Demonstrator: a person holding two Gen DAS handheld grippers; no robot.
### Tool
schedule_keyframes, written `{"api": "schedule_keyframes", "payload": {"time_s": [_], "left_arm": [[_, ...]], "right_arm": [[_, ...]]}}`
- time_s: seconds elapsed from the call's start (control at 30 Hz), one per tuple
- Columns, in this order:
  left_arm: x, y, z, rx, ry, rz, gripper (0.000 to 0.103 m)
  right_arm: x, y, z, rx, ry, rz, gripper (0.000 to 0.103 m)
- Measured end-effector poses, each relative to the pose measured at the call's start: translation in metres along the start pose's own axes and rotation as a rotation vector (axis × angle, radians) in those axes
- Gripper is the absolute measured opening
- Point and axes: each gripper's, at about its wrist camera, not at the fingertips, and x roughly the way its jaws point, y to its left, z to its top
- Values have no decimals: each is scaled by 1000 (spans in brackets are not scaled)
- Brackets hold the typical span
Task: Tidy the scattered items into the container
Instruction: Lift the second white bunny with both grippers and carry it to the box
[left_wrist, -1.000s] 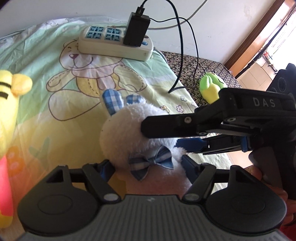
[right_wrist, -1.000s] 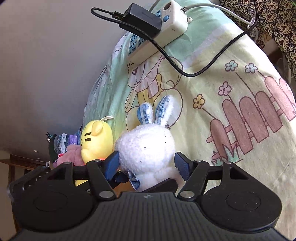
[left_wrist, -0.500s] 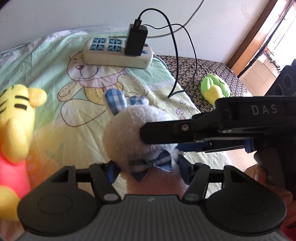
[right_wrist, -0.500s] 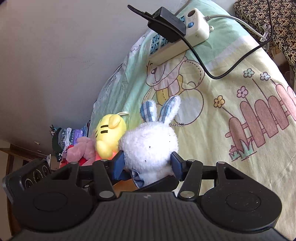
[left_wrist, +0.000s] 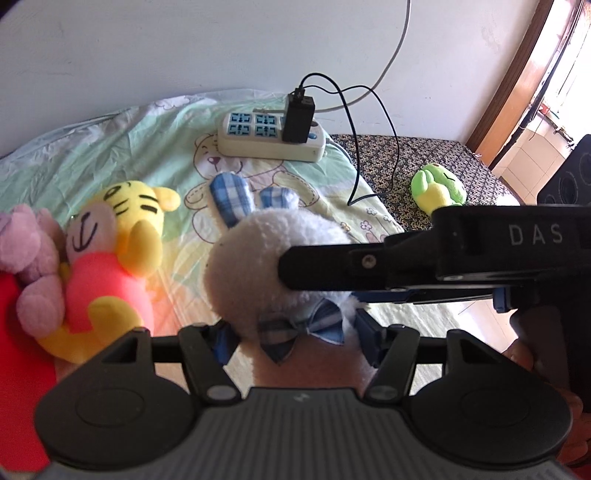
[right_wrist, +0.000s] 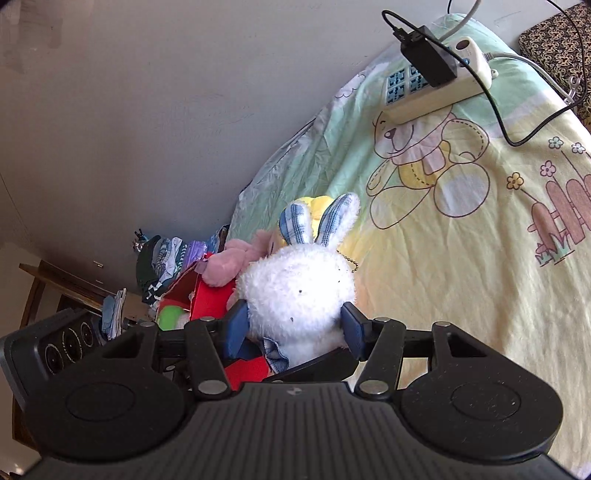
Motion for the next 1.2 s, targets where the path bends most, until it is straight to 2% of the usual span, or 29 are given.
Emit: {"api": "schedule_keyframes", "payload": {"time_s": [0.17, 0.57, 0.97, 1.2], "left_arm": [[-26, 9, -10, -9, -27, 13, 63], [-101, 51, -20, 40, -108, 23, 63], [-150, 126, -24, 13, -191, 52, 63], [-159, 172, -25, -16, -192, 62, 63]], "right_arm": [[6, 27, -15, -41, -9, 3, 57], [28, 104, -47, -94, -103, 30, 58], [87, 168, -61, -180, -143, 55, 58], [124, 190, -67, -203, -122, 46, 58]]}}
